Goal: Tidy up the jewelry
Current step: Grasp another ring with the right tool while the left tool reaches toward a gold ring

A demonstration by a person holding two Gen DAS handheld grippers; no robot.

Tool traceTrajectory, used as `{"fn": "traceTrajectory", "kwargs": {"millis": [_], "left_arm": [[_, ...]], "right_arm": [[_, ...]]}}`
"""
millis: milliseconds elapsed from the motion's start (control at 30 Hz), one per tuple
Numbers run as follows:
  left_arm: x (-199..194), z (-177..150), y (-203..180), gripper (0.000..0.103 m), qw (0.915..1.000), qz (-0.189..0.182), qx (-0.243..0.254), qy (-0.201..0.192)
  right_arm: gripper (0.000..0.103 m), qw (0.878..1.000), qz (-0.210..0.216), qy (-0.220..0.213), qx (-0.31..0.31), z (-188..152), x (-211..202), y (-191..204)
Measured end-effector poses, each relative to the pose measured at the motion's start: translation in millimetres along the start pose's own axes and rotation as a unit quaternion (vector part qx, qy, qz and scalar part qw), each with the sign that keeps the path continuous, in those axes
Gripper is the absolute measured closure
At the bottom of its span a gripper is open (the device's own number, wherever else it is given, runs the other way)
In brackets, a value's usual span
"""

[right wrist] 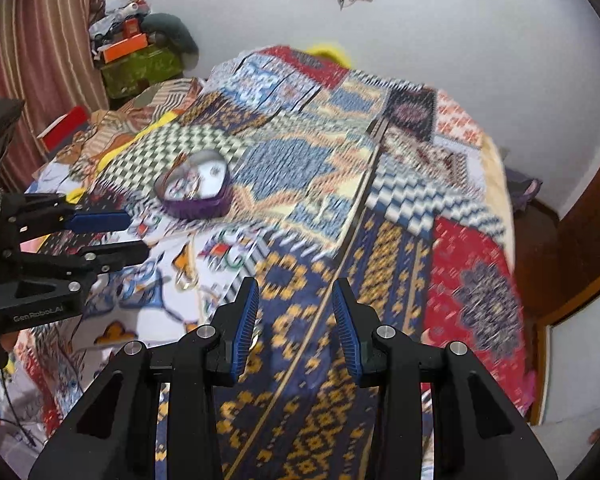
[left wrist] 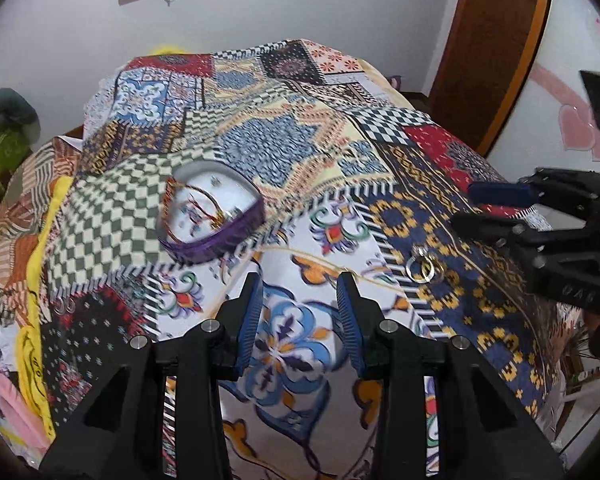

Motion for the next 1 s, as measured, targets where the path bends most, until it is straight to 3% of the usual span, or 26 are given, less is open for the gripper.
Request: {"fn": "traceTrajectory", "kwargs": {"millis": [200,467,700,1000], "left_arm": [[8.1,-14.3,-8.5,0.066,0.9998,-0.011,-0.002,0.015],[13.9,-12.0,-12.5,0.066,0.9998,-0.019,0.002,0.001],[24.7,-4.2,-24.7,0.066,0.9993,-0.034,0.017,-0.002],[33.5,-0.8,-23.8,0.07,0.9993,-0.036,0.011,-0.003]], "right_arm": [[0.068,0.999,0.021,0.031,-0.006,-15.5,17.6,9.6],[0.069,1.0,0.017,0.023,-0.013,-13.0,27.6,11.6],[0.089,0.999,0.034,0.035,-0.02,-16.1,35.2,17.6],[0.091,0.999,0.033,0.017,0.004,-6.0,28.5,6.7]]}}
Point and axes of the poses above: each gripper's, at about its wrist camera, not at the fingertips, and x roughly the way its jaws point, y to its left, z to its top, the point moved 8 cm from there along x, roughly the way its jaws point, and after that the axes turned 12 degrees about x, right-handed, at the moved point
